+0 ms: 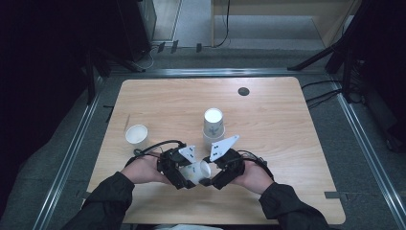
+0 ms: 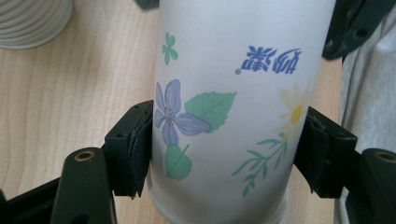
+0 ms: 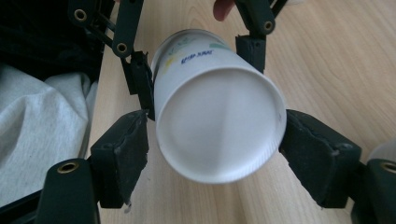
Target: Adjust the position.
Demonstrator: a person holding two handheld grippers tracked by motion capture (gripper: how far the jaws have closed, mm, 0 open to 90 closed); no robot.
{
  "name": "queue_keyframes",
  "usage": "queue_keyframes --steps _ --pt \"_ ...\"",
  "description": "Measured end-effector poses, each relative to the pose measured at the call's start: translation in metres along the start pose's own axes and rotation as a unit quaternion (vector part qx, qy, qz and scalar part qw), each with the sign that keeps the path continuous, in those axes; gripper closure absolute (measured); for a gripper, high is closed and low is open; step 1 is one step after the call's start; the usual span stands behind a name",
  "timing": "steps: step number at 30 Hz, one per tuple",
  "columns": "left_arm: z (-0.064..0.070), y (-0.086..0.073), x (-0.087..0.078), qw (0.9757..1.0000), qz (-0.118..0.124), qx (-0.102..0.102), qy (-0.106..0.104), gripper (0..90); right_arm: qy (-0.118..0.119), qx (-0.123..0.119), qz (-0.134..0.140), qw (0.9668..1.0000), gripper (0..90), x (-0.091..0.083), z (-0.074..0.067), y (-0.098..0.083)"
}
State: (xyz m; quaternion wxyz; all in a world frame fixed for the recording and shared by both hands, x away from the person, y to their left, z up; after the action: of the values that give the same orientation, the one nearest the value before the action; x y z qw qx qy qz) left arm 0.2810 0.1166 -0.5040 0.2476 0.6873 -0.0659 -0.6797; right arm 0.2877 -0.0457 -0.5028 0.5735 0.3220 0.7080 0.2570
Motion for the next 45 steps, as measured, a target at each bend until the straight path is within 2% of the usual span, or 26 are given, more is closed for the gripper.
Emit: queue_keyframes --steps 7,10,12,16,18,21,25,31,35,39,45 --pt "0.004 0.001 0.004 0.9998 -0.008 0.016 0.000 28.6 0.016 -0.013 -0.010 0.9997 24.9 0.009 -0.002 0.002" --pt "0.006 0.002 0.004 0.9997 -0.009 0.021 -0.001 28.6 0.017 -0.016 -0.016 0.9996 28.1 0.010 -0.003 0.002" --pt "0.007 0.002 0.004 0.9997 -0.009 0.023 -0.001 28.6 0.020 -0.014 -0.021 0.9995 33.7 0.010 -0.004 0.002" --pt "0.006 0.002 0.004 0.9997 -0.006 0.023 -0.003 27.5 0.017 -0.015 -0.025 0.9994 34.1 0.009 -0.005 0.003" --pt "0.004 0.002 0.004 0.9998 -0.001 0.020 -0.005 25.5 0.013 -0.018 -0.028 0.9994 34.1 0.008 -0.005 0.004" --pt "0.002 0.002 0.001 0.9998 0.014 0.014 0.004 16.6 0.005 -0.016 -0.033 0.9993 34.1 0.006 -0.004 0.003" --pt "-0.001 0.002 -0.007 0.9990 0.041 0.010 0.013 14.1 -0.001 -0.011 -0.022 0.9997 34.1 -0.003 -0.002 0.004" --pt "-0.006 0.002 -0.019 0.9958 0.086 0.001 0.029 13.9 -0.006 -0.003 0.016 0.9999 34.1 -0.022 0.000 0.007" --pt "-0.006 0.003 -0.024 0.9935 0.111 -0.005 0.021 14.0 -0.011 -0.003 0.035 0.9993 34.1 -0.033 -0.002 0.010" --pt "-0.003 0.006 -0.027 0.9902 0.139 -0.007 0.004 14.1 -0.007 -0.004 0.054 0.9985 34.1 -0.041 -0.005 0.014" --pt "0.000 0.010 -0.032 0.9834 0.181 -0.008 -0.003 14.3 0.017 0.003 0.092 0.9956 34.1 -0.048 -0.009 0.019"
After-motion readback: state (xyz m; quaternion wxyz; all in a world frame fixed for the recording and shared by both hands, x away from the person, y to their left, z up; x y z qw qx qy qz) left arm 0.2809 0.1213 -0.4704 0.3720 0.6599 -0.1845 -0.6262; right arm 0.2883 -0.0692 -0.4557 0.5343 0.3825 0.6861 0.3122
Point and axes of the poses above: each handheld gripper's, and its own axes: x roughly forward along the jaws, y roughly out of its top, z roughly to its right, the point moved 3 cm from there along x, roughly forward along the jaws, and after that the axes turned 6 degrees about y, right-handed, at the moved point
